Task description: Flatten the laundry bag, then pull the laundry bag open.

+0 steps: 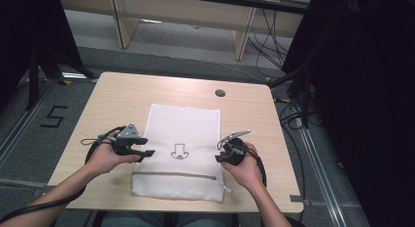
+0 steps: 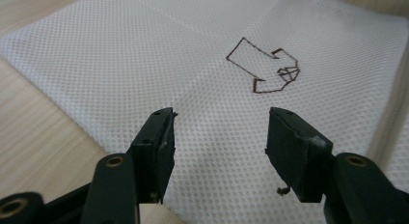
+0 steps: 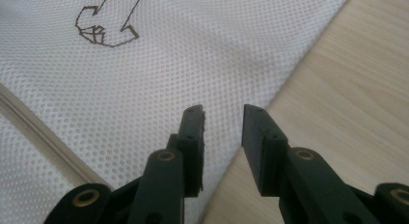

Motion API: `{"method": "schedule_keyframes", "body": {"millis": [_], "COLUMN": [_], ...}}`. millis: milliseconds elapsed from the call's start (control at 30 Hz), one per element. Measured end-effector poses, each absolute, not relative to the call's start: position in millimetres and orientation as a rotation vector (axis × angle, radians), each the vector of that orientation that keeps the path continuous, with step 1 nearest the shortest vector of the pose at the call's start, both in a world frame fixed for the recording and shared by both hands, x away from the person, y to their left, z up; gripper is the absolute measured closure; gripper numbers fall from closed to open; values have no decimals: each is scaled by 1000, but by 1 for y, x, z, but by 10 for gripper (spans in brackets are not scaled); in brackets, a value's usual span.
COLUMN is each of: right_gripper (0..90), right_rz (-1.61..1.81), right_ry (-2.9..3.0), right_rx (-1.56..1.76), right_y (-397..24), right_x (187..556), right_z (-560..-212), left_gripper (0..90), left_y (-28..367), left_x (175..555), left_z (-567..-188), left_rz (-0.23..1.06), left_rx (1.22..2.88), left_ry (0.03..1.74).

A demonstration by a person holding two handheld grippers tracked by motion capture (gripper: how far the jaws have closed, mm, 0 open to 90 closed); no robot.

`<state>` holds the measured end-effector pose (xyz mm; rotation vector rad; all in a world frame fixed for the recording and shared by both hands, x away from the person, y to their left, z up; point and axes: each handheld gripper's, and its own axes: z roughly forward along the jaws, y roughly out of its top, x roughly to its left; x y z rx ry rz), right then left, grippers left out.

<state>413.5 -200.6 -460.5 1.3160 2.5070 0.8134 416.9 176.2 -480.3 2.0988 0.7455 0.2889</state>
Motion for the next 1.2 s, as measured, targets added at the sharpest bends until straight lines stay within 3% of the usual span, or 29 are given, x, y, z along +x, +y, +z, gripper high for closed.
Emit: {"method": "schedule_keyframes", "body": {"millis": [267, 900, 1067, 1200], "right_gripper": [657, 642, 657, 747], "right_rz": [894, 832, 871, 889], "right_ry": [2430, 2423, 2438, 2447], "right_rx": [1338, 1376, 1412, 1395], "right_y": [-214, -224, -227, -228], "right_x": [406, 405, 401, 396], "right_z": [-458, -452, -453, -453], "left_gripper": [417, 413, 378, 390], "left_y": [183, 171, 169, 165], "left_x": [385, 387, 389, 388], "left_z": [-485, -491, -488, -488], "left_rz": [240, 212, 198, 197], "left_rx": [2126, 2118, 2074, 2058], "left_ry": [721, 705, 722, 726]}}
